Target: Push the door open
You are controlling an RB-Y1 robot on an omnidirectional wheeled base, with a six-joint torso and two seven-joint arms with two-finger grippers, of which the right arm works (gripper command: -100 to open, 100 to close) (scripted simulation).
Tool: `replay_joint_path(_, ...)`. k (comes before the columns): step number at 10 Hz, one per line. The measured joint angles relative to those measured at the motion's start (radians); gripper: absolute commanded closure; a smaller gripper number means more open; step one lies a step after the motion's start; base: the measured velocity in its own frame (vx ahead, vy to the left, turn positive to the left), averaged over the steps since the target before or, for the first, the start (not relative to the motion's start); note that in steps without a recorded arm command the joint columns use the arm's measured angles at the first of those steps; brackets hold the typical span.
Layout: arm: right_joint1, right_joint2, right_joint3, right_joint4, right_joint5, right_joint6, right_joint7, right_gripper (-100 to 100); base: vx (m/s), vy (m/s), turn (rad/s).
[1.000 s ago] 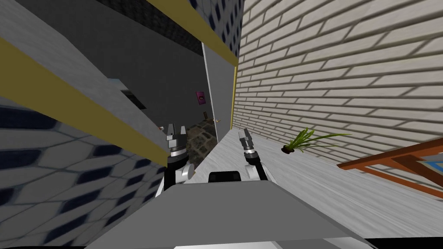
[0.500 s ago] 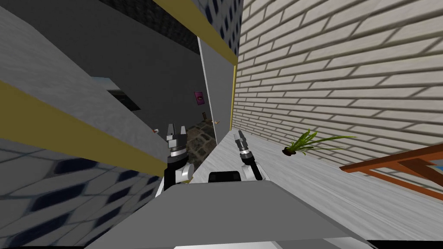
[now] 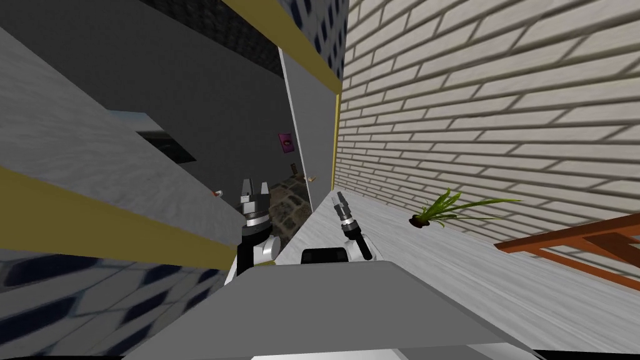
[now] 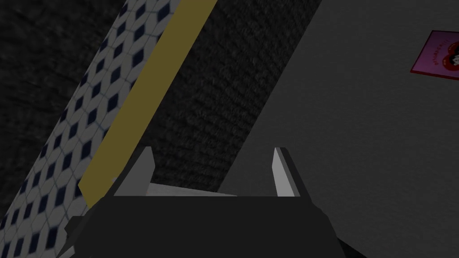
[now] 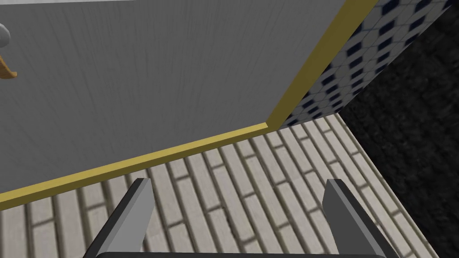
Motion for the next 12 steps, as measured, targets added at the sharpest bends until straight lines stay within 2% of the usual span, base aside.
replay_joint_path(2, -0.021, 0.001, 0.038, 0.048, 0.001, -0.005, 0.001, -100, 0.169, -0.044, -0.025)
replay_joint_path(4, -0.039, -0.010, 0.062, 0.085, -0.002, -0.011, -0.006, -100, 0.140, -0.027, -0.027)
replay_joint_path(6, -0.050, -0.010, 0.093, 0.116, -0.001, -0.014, -0.005, -100, 0.102, -0.017, -0.018)
replay_joint_path(9, -0.088, -0.013, 0.139, 0.201, -0.003, -0.034, -0.009, -100, 0.152, -0.027, -0.030)
replay_joint_path(10, -0.090, -0.020, 0.163, 0.213, -0.003, -0.035, -0.011, -100, 0.163, -0.024, -0.026)
replay_joint_path(12, -0.110, -0.018, 0.194, 0.250, -0.002, -0.032, -0.011, -100, 0.118, -0.024, -0.019)
